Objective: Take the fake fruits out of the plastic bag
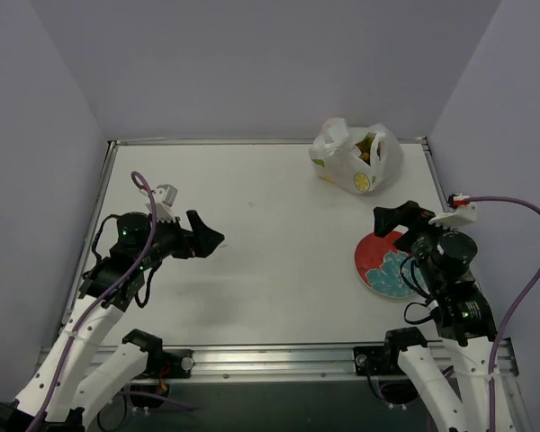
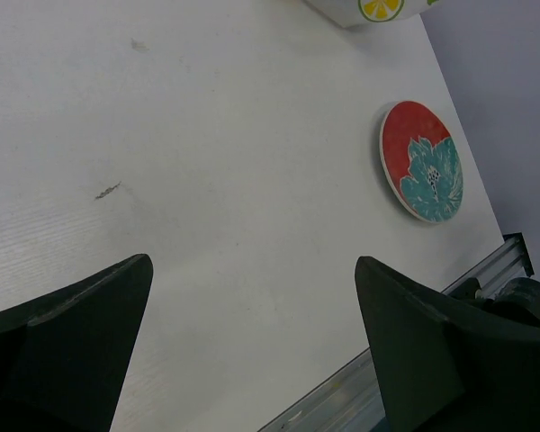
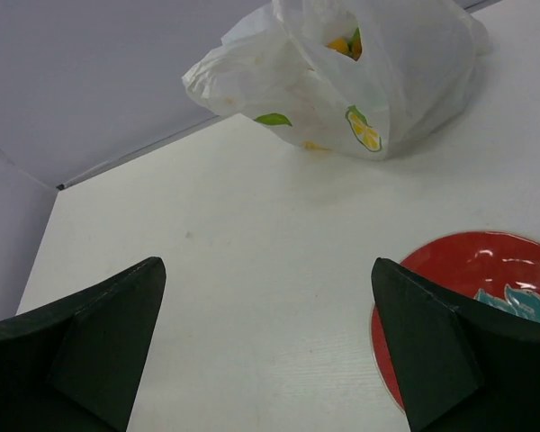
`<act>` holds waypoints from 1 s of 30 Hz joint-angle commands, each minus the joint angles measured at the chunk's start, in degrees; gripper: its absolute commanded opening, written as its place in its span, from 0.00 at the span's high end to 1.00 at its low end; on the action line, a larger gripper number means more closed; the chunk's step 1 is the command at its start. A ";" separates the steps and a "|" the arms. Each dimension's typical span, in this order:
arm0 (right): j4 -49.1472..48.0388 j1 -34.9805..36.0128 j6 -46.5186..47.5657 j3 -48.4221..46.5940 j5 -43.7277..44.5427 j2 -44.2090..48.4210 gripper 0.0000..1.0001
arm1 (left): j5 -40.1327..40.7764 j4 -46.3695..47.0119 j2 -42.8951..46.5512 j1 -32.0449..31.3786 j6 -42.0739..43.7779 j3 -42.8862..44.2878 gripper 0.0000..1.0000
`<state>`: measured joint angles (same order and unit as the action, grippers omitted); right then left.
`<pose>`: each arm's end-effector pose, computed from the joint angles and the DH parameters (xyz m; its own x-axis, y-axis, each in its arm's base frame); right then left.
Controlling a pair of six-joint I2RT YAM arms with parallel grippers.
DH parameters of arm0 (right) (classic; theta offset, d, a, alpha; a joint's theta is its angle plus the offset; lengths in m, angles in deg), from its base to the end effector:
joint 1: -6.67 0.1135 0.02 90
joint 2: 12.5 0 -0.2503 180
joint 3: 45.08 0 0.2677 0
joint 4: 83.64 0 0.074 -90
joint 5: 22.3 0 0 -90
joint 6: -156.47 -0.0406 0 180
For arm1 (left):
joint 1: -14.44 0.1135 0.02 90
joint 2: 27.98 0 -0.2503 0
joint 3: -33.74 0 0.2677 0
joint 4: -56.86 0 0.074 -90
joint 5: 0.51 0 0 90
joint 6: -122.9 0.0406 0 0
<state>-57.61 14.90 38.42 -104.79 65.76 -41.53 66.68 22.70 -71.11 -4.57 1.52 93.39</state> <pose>0.1439 0.0222 0.3808 -0.0122 0.4731 -0.8809 -0.1935 0.8632 0.4663 0.1841 -0.0801 0.3270 -0.5828 -0.3069 -0.7524 0.4054 0.6927 -0.5965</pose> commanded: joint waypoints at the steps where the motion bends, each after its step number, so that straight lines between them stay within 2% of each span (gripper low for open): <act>1: -1.21 -0.23 1.16 -1.93 1.76 -5.14 0.06 | -1.45 2.22 0.68 0.02 -1.49 1.21 0.06; 4: -5.23 -0.23 1.25 -1.49 4.13 -11.29 0.01 | -3.02 5.46 0.51 -0.07 -3.77 -0.20 0.06; 11: -16.76 -0.23 4.31 -4.91 7.72 -31.14 0.00 | -5.76 17.69 -3.96 -1.12 -10.98 -4.69 0.06; 13: -18.87 -0.23 5.55 -8.07 9.31 -37.39 0.00 | -4.27 19.27 -5.29 -2.61 -11.43 -3.99 0.06; 18: -24.41 -0.93 8.45 -13.44 16.16 -49.34 0.01 | 5.21 23.40 -12.49 -11.48 -9.67 0.14 0.06; 21: -26.78 -1.02 9.24 -16.95 17.49 -55.22 0.10 | 10.39 25.78 -20.39 -15.79 -7.49 4.79 0.06; 24: -28.98 -1.37 9.42 -18.45 19.60 -59.10 0.31 | 15.23 25.96 -31.02 -18.34 -3.89 12.78 0.06; 25: -29.60 -1.63 9.25 -18.36 20.04 -59.64 0.48 | 15.77 26.22 -33.83 -18.78 -3.00 15.07 0.06; 27: -29.69 -1.81 9.07 -18.01 20.48 -60.17 0.67 | 16.39 27.18 -41.57 -19.84 0.15 22.18 0.06; 28: -30.04 -1.99 8.81 -17.49 20.65 -59.91 0.81 | 17.09 27.01 -44.20 -20.10 1.57 24.99 0.06; 30: -30.22 -2.25 8.19 -15.03 20.48 -58.51 0.94 | 16.83 26.49 -51.15 -20.19 6.47 34.19 0.06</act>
<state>-84.23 13.32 46.99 -120.86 83.32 -102.27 80.58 46.37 -116.92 -24.22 -0.42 116.73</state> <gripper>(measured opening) 0.093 0.942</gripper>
